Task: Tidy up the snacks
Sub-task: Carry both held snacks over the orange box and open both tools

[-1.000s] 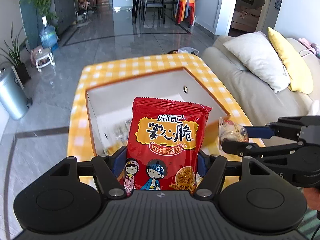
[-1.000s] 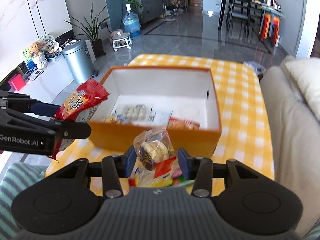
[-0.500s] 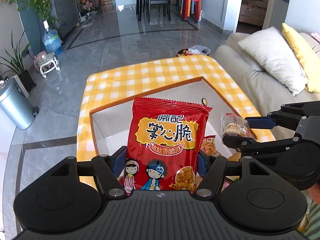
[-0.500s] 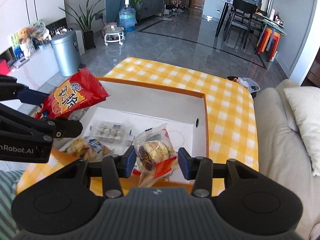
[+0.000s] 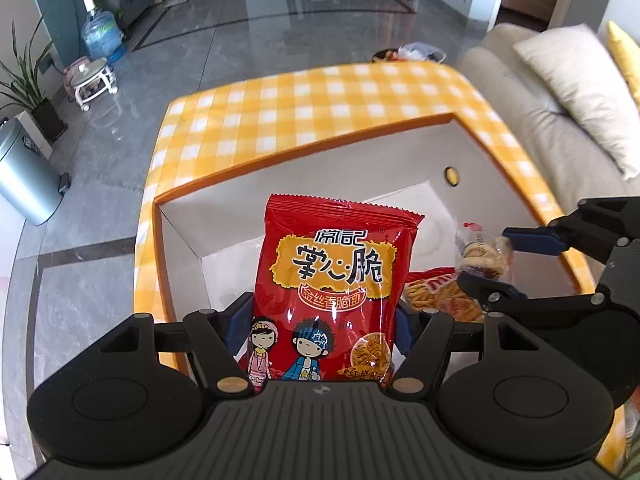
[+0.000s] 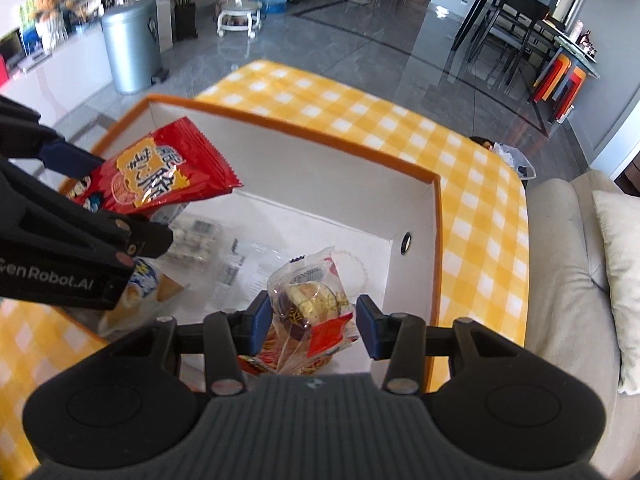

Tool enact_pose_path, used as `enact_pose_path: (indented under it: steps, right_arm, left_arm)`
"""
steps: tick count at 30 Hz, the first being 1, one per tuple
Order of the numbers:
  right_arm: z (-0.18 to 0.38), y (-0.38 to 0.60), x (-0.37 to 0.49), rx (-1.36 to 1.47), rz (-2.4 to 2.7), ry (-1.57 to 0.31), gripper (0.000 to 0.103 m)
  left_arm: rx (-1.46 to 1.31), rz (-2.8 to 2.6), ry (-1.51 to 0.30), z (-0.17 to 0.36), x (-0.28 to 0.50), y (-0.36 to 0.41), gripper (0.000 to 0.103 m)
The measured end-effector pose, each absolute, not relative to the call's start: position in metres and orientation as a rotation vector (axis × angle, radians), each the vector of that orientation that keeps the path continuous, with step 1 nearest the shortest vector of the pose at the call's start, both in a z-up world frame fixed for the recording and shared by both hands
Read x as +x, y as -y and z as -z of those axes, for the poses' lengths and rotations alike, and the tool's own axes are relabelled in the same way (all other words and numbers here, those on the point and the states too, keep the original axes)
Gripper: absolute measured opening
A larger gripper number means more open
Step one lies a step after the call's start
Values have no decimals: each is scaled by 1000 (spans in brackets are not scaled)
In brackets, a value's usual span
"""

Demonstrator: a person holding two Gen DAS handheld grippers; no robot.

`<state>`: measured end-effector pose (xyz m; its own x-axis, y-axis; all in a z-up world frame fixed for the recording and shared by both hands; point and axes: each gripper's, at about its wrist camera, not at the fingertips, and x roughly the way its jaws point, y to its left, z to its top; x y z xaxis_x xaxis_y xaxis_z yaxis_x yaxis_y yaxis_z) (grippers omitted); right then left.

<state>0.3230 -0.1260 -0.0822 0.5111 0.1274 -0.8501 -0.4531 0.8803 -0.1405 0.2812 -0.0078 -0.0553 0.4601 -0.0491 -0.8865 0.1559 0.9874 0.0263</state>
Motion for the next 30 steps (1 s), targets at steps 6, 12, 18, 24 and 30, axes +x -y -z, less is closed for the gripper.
enact_pose_path:
  steps: [6, 12, 18, 24, 30]
  right_arm:
    - [104, 116, 337, -438, -362, -1016, 44]
    - [124, 105, 343, -518, -351, -1035, 44]
    - [134, 101, 346, -573, -340, -1062, 45]
    - [132, 99, 348, -574, -336, -1082, 46]
    - [130, 97, 345, -598, -335, -1074, 48]
  left_arm:
    - [126, 113, -1124, 75, 294, 14, 78]
    - [137, 102, -1144, 88, 301, 17, 78]
    - [145, 91, -1180, 96, 306, 21, 78]
    - [162, 85, -1205, 100, 305, 20, 78]
    - [175, 90, -1191, 94, 301, 18, 82]
